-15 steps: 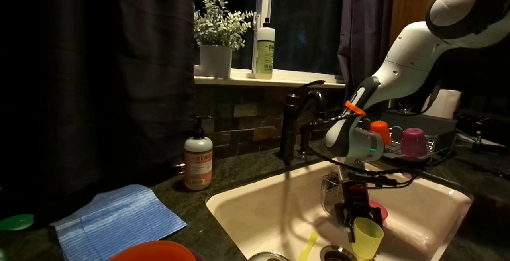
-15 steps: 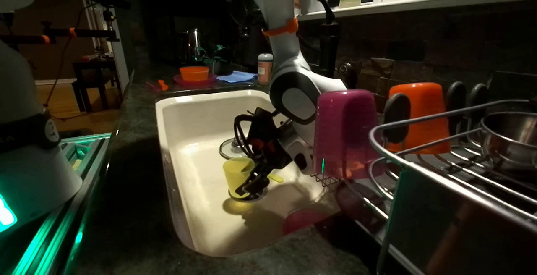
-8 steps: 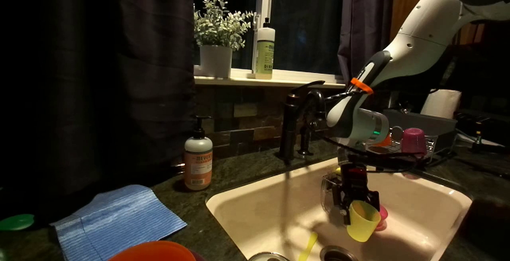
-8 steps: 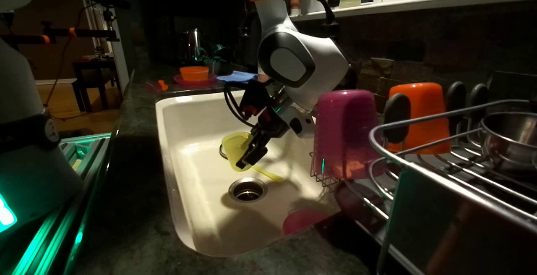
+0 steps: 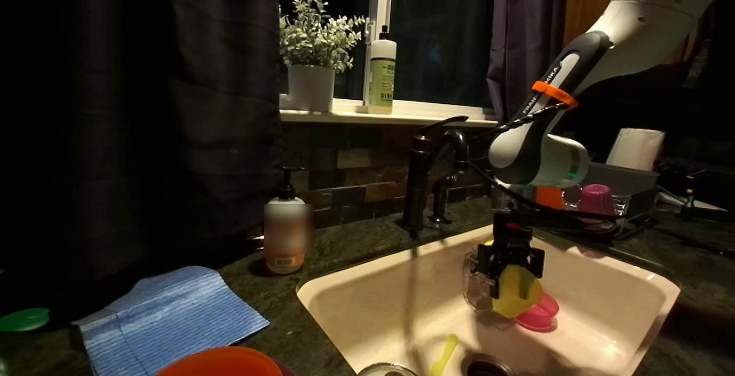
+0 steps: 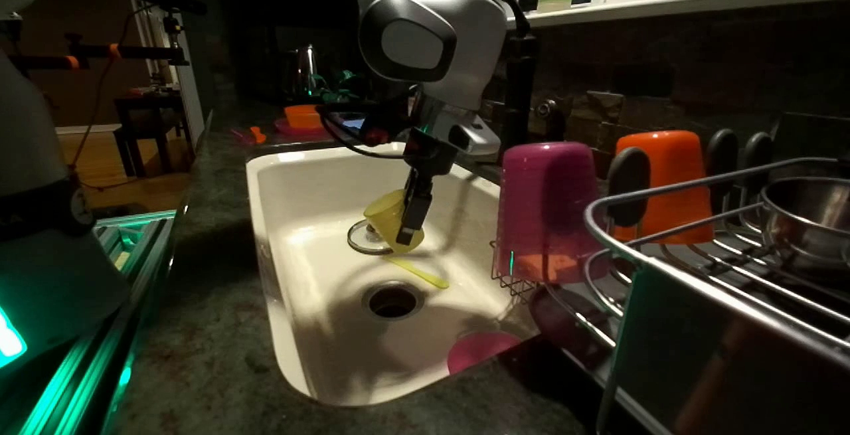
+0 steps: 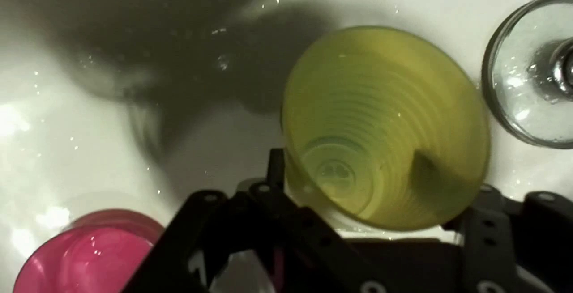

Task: Put the yellow cup inside the drying rack

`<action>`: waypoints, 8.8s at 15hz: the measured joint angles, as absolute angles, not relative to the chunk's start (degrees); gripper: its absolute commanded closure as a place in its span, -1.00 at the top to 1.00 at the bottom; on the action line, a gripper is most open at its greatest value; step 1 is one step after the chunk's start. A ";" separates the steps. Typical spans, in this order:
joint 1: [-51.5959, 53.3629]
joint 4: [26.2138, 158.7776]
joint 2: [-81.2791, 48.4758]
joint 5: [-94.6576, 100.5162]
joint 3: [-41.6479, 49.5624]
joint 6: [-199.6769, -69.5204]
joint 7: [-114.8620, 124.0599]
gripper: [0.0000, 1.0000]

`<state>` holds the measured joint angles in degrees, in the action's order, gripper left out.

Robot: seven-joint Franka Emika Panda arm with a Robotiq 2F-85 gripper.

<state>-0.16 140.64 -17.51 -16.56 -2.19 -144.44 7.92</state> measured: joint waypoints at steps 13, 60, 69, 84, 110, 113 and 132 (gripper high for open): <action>7.48 151.51 -2.74 28.90 12.93 -171.75 31.93 -0.06; -4.46 135.57 12.26 108.13 21.19 -174.35 80.28 -0.06; -2.39 130.10 8.57 122.66 23.83 -173.93 97.99 -0.06; 1.65 124.70 0.86 143.59 24.04 -168.15 124.93 -0.06; -2.77 124.34 -9.50 143.58 19.39 -148.15 143.87 -0.06; -7.80 123.62 -9.53 143.57 14.97 -148.03 145.24 -0.06; -13.43 119.93 -12.08 132.29 8.84 -147.92 145.84 -0.06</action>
